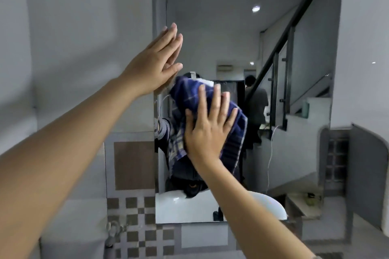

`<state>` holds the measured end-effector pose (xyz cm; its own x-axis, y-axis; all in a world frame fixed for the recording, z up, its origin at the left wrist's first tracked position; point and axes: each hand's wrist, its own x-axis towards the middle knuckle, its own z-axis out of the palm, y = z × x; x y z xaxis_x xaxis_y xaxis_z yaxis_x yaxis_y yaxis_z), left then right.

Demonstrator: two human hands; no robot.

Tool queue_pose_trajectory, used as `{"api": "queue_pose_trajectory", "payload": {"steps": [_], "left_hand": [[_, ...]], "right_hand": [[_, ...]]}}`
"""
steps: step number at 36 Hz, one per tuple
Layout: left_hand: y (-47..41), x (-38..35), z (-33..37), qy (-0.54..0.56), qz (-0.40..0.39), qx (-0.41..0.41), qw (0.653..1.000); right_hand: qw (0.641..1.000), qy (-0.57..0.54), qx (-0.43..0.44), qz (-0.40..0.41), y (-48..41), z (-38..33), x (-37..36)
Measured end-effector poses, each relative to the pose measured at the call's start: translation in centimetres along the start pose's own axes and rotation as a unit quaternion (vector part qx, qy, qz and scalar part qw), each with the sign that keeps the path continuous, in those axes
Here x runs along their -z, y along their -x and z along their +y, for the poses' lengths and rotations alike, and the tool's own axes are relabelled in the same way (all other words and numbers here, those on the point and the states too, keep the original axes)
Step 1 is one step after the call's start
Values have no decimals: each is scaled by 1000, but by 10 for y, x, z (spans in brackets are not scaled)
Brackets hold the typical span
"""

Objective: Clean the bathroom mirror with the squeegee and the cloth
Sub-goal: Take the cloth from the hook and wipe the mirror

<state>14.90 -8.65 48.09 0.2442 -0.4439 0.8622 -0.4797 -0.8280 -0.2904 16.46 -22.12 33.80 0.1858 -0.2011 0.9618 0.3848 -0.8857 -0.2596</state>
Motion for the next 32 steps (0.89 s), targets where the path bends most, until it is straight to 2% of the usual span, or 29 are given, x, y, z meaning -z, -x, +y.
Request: {"api": "queue_pose_trajectory", "payload": {"steps": [3,8,11,13,17,22,25,29,32], "left_hand": [[4,0,2,2,0,2,1000],[21,-9,14,-2,3,25,1000],[30,-16,20,2,8,53,999],[33,-21,26,3,12,69,998],[34,-29,39,-1,23,101,995],[34,-38,46,-6,45,128,991],[38,-42,48,-7,47,128,991],[45,-46,47,-18,39,111,993],[47,-47,48,-18,34,109,993]], "right_hand": [[988,26,142,-61,26,-7,-4],[912,71,378,-139,47,31,3],[874,105,450,-152,37,68,18],[869,132,453,-149,26,93,31],[903,170,374,-122,3,138,57],[965,154,187,-100,-4,182,77],[988,113,75,-68,7,194,78],[997,48,-60,-20,29,190,69],[983,9,-181,24,46,175,60]]}}
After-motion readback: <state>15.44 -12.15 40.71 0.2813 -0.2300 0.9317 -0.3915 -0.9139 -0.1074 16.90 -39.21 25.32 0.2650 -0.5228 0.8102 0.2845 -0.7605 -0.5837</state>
